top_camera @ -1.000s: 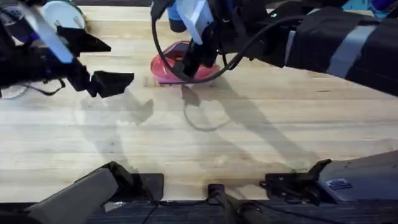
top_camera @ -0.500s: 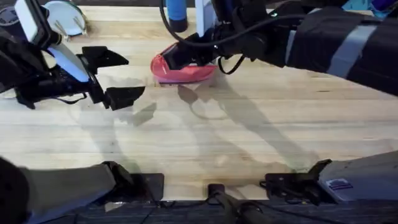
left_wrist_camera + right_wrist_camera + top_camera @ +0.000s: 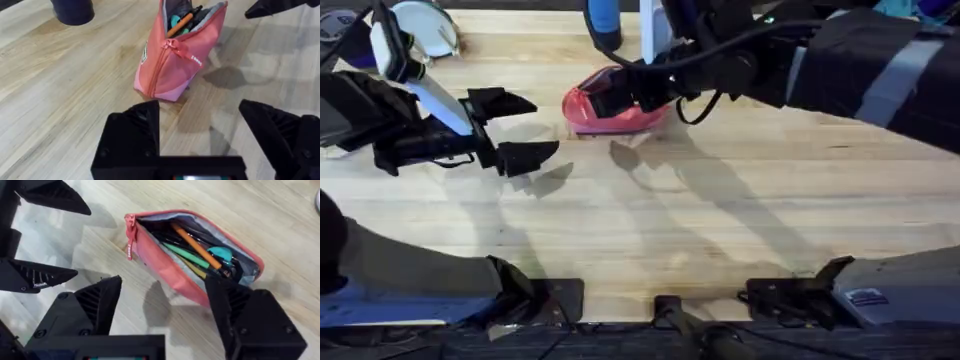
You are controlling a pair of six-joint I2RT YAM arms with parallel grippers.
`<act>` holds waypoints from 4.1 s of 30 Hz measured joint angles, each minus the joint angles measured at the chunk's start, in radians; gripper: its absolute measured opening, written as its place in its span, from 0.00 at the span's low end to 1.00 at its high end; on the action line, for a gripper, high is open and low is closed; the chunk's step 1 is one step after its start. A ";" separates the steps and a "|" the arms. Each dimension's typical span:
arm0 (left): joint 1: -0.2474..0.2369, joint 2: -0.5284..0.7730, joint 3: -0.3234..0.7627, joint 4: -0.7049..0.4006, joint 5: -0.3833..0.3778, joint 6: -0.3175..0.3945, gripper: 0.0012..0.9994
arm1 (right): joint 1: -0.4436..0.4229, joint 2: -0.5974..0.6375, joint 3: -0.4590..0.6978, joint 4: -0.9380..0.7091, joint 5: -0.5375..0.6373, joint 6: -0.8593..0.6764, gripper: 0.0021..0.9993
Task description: Unzip the bag, pick up the pens from the table one at a time and place them inside, then zip the bag closed.
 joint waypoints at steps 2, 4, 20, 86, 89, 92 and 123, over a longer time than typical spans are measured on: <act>0.000 0.000 0.000 0.000 0.002 0.000 0.99 | 0.000 0.000 0.000 0.000 0.000 0.000 1.00; 0.000 0.000 0.000 0.000 0.004 0.000 0.99 | 0.000 0.000 0.000 0.002 -0.001 0.003 1.00; 0.000 0.000 0.000 0.000 0.005 0.000 0.99 | 0.069 0.000 0.000 0.008 -0.010 0.287 1.00; 0.000 0.000 0.000 0.000 0.005 0.004 0.99 | 0.251 0.286 0.064 0.362 0.359 0.352 1.00; 0.000 0.000 0.000 0.000 0.005 0.004 0.99 | 0.238 0.312 0.087 0.362 0.355 0.352 0.98; 0.000 0.000 0.000 0.000 0.005 0.004 0.99 | 0.230 0.325 0.096 0.360 0.356 0.352 0.91; 0.000 0.000 0.000 0.000 0.005 0.005 0.99 | 0.183 0.362 0.105 0.316 0.292 0.438 0.14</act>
